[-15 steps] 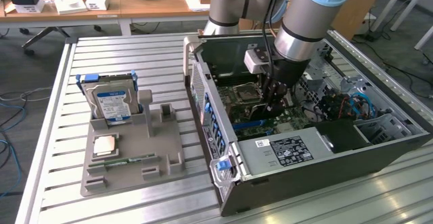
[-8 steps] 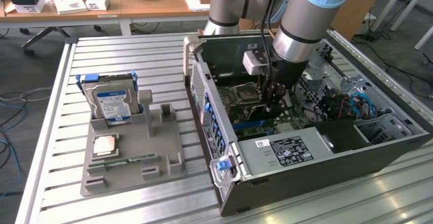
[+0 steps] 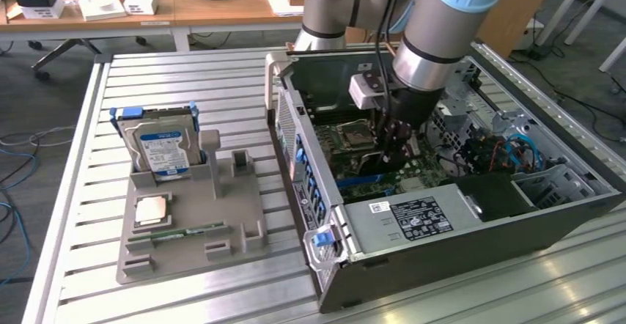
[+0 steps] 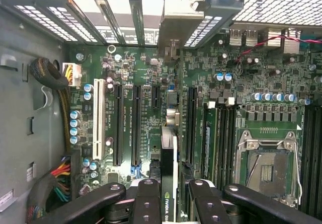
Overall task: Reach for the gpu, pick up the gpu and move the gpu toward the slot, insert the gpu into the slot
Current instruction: 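Insert the gpu into the slot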
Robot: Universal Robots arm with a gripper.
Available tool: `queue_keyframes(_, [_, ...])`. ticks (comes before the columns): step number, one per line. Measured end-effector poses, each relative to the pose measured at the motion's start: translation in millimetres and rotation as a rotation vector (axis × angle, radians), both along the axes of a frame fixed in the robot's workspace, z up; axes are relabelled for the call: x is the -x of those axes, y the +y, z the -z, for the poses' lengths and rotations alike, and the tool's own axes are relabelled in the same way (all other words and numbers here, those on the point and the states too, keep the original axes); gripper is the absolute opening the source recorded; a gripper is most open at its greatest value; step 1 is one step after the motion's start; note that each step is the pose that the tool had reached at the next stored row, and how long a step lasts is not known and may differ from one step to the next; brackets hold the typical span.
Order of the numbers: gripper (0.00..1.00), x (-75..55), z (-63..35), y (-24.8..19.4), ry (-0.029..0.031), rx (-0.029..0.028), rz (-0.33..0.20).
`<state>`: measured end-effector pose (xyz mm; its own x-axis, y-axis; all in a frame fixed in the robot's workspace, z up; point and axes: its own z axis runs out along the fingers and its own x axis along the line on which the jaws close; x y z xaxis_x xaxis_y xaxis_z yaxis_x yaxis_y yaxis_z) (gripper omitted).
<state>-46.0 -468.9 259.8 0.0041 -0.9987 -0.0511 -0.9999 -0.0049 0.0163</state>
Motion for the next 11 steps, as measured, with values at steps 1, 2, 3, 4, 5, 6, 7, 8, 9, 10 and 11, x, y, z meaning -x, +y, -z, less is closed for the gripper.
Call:
queue_keyframes(1, [0.26,0.6,0.1,0.0,0.0,0.0001,0.0])
queue_keyframes(2, [0.26,1.0,0.2,0.0,0.0,0.0,0.0])
queue_keyframes(3, [0.26,1.4,0.3,0.0,0.0,0.0001,0.0])
queue_keyframes(4, [0.26,1.5,0.3,0.0,0.0,0.0001,0.0])
queue_keyframes(5, [0.26,1.5,0.3,0.0,0.0001,0.0001,0.0])
queue_keyframes(6, [0.26,1.5,0.3,0.0,0.0,0.0001,0.0])
queue_keyframes(7, [0.26,1.5,0.3,0.0,0.0,0.0001,0.0])
queue_keyframes(8, [0.26,1.6,0.4,0.1,0.0,0.0,0.0])
queue_keyframes(9, [0.26,1.9,0.6,0.3,-0.0001,-0.0004,0.0])
queue_keyframes(10, [0.26,2.2,0.5,0.7,-0.0001,-0.0003,0.0])
queue_keyframes(11, [0.26,2.4,0.5,1.1,0.0,-0.0001,0.0])
